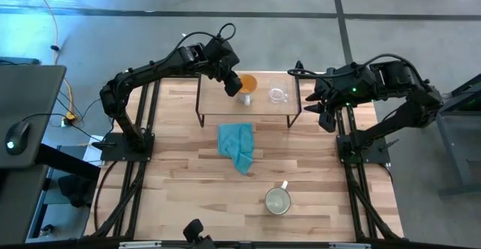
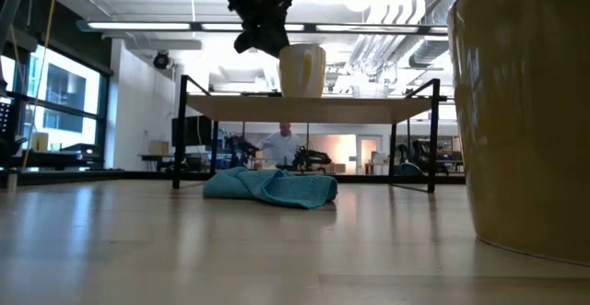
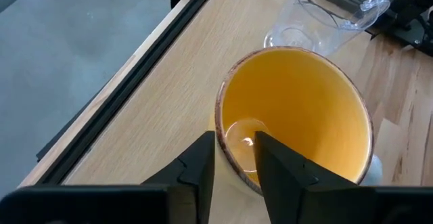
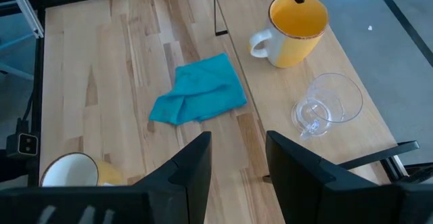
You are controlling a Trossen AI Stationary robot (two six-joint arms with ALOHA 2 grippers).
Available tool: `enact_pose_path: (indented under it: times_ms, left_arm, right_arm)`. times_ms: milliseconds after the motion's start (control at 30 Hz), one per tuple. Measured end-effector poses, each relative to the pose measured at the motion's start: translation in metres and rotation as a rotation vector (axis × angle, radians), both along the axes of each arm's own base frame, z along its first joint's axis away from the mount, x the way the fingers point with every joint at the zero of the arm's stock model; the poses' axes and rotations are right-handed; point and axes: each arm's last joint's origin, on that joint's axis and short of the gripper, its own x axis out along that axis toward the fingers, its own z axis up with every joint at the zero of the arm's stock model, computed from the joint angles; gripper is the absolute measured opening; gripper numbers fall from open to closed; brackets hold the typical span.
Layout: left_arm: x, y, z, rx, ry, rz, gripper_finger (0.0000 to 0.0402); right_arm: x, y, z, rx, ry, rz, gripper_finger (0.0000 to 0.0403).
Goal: Stack small to large cups/mugs on shelf
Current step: Put the yellow mug on the shelf, then put the white mug on the shelf
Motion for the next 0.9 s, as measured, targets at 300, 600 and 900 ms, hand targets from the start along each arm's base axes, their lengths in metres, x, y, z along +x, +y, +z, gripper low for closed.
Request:
enact_pose_path:
  times_ms: [300,600,900]
  left_arm:
    - [0.000,0.001,0.000,0.005,-0.005,0.008,0.0120]
    - [-0.005,0.004,0.005,0.005,-0.018,0.021,0.0123]
    - [-0.013,0.002,0.035,0.013,-0.030,0.016,0.0124]
  right_arm:
    - [0.000,0.000,0.000,0.000,0.000,0.000,0.0133]
    - [0.000,0.000,0.000,0.000,0.000,0.000,0.0133]
    - [0.000,0.000,0.000,0.000,0.000,0.000,0.0133]
